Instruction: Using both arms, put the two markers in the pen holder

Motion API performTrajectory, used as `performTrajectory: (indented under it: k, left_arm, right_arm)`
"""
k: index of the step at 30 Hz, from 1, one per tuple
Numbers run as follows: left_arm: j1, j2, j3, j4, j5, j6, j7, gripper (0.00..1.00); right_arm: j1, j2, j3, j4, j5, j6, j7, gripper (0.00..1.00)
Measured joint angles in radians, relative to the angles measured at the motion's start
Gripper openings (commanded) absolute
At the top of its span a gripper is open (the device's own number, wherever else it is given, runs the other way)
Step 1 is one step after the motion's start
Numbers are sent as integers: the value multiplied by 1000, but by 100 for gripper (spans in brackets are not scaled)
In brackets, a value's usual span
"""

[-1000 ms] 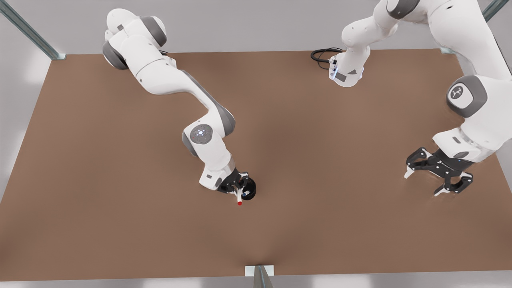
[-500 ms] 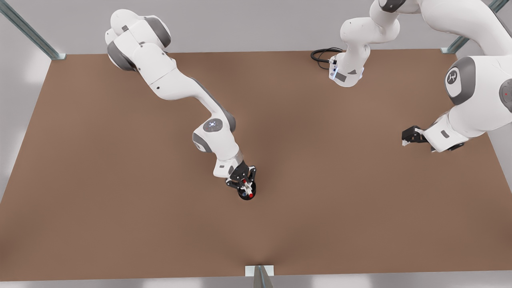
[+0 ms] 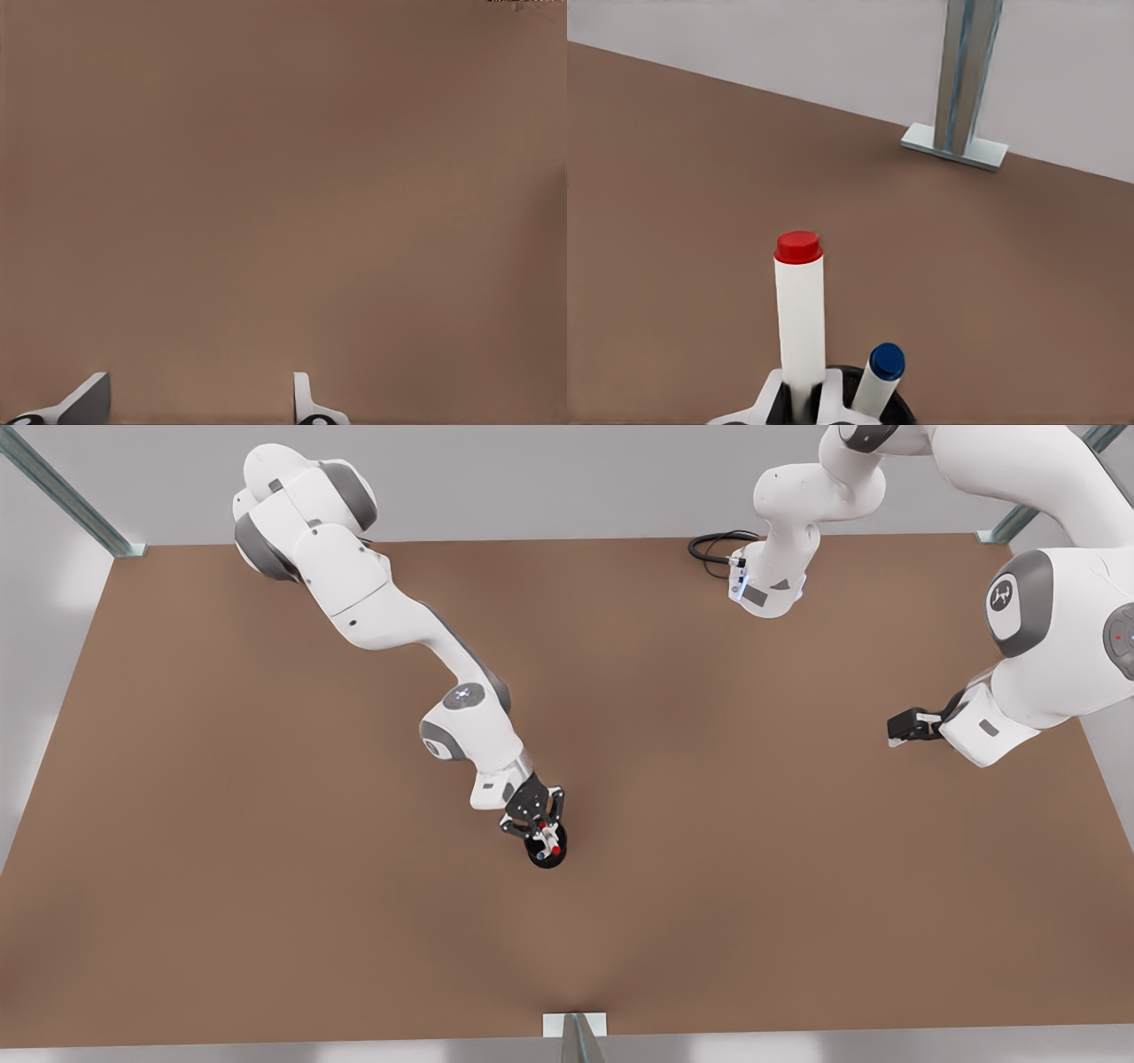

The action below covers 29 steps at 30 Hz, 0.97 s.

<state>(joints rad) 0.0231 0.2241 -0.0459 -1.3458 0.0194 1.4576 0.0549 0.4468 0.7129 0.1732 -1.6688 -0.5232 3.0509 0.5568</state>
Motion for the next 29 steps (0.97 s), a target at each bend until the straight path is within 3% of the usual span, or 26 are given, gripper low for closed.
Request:
performTrajectory:
  k: [1,2,4,5,7,13,17,18,20,22,23,25,29]
  left_arm:
    - [0,0,0,0,0,0,-7,100]
    - [0,0,0,0,0,-1,-14,100]
    - [0,0,0,0,0,-2,-26,100]
    - [0,-1,0,0,0,-2,-32,100]
    - [-1,-2,0,0,0,-3,-42,100]
    - [-8,-1,-3,2,1,-2,-67,100]
    - [-16,7,-7,8,-22,9,-79,100]
    - [-21,17,-7,10,-26,17,-81,100]
    - [-28,42,-8,15,-32,36,-86,100]
    - [-38,59,-8,16,-35,51,-90,100]
    - [-39,64,-8,17,-36,57,-92,100]
    - [-40,72,-8,17,-37,68,-96,100]
    - [-43,77,-7,17,-38,82,-101,100]
  right_arm:
    - [0,-1,0,-2,-3,3,2,63]
    - [0,-2,0,-3,-6,6,4,72]
    - [-2,-4,0,-5,-9,10,8,80]
    - [-4,-7,0,-4,-10,10,10,91]
    - [-7,-27,1,0,-12,-6,13,99]
    - [-43,-256,18,55,27,-343,20,100]
    - [-369,-452,19,220,268,-748,-29,100]
    - [-416,-497,-17,229,322,-851,-49,100]
    - [-300,-525,-253,234,404,-1033,-98,100]
    - [-233,-516,-334,244,457,-1179,-143,100]
    - [-241,-510,-313,253,473,-1235,-164,100]
    - [-334,-455,-191,356,484,-1338,-200,100]
    - [-364,-406,-145,431,483,-1451,-263,100]
